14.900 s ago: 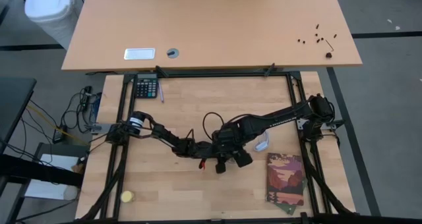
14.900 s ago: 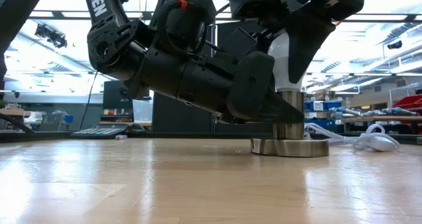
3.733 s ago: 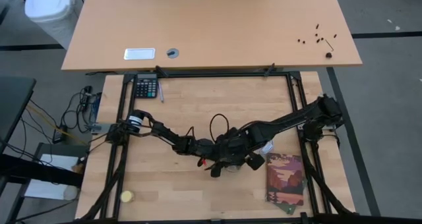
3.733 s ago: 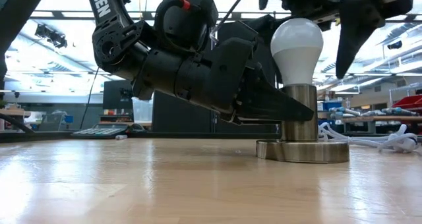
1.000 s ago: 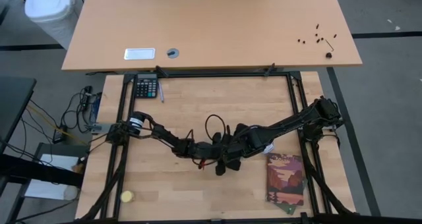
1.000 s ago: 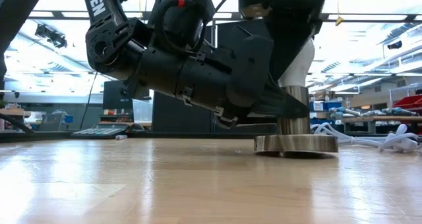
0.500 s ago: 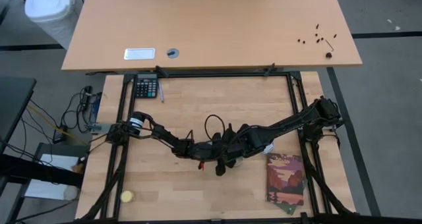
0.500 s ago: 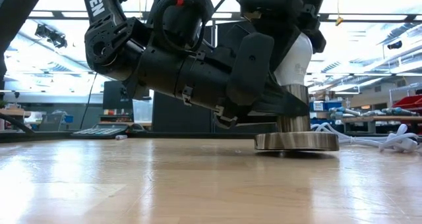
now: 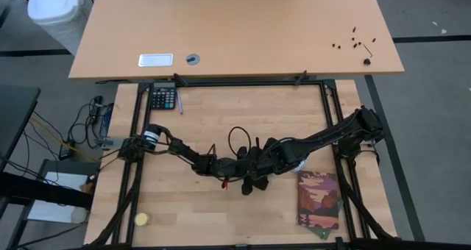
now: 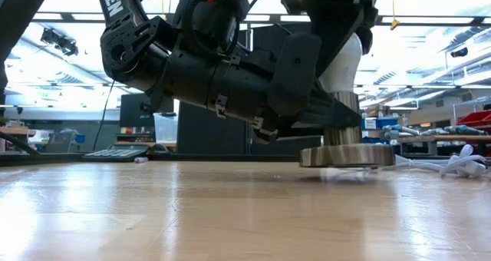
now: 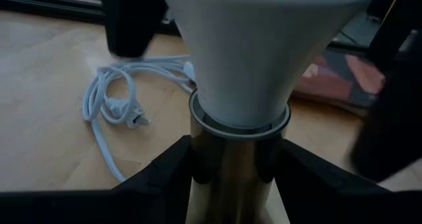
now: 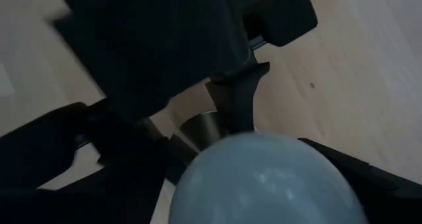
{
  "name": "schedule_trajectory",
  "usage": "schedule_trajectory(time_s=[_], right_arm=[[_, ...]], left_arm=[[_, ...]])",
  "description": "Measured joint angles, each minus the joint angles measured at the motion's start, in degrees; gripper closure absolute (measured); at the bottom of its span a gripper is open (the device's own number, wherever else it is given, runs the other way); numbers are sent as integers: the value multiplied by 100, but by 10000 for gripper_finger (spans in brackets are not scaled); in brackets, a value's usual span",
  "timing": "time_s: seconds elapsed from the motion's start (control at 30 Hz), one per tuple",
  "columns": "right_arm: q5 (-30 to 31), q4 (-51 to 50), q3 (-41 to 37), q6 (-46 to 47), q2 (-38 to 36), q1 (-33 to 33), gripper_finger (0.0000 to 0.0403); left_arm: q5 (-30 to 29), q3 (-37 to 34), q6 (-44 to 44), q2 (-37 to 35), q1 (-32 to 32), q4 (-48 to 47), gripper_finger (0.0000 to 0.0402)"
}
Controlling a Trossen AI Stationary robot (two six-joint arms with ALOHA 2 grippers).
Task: Screw lightbulb
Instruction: Insert the lightbulb into the lamp socket
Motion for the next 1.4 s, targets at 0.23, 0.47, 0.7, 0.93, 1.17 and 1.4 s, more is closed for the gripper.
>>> schedule_trajectory(time_s=[0.23,0.47,0.7,0.93,1.17,1.4], right_arm=[[-5,-10,0,-227,-223,-37,20],[-14,-166,2,-616,-573,-37,10],[-257,-410,4,-1653,-941,-37,14],[-532,-931,9,-3004,-1256,-23,15],[-1007,-957,15,-5408,-941,231,22],[-476,-920,9,-7077,-263,433,29]], left_arm=[[3,-2,10,0,0,-62,213],[17,-7,21,2,0,-103,213],[138,-7,41,7,0,-148,213],[587,-13,277,11,0,-152,213],[1146,-15,747,13,-2,-220,213],[1363,-15,800,13,-4,-279,213]])
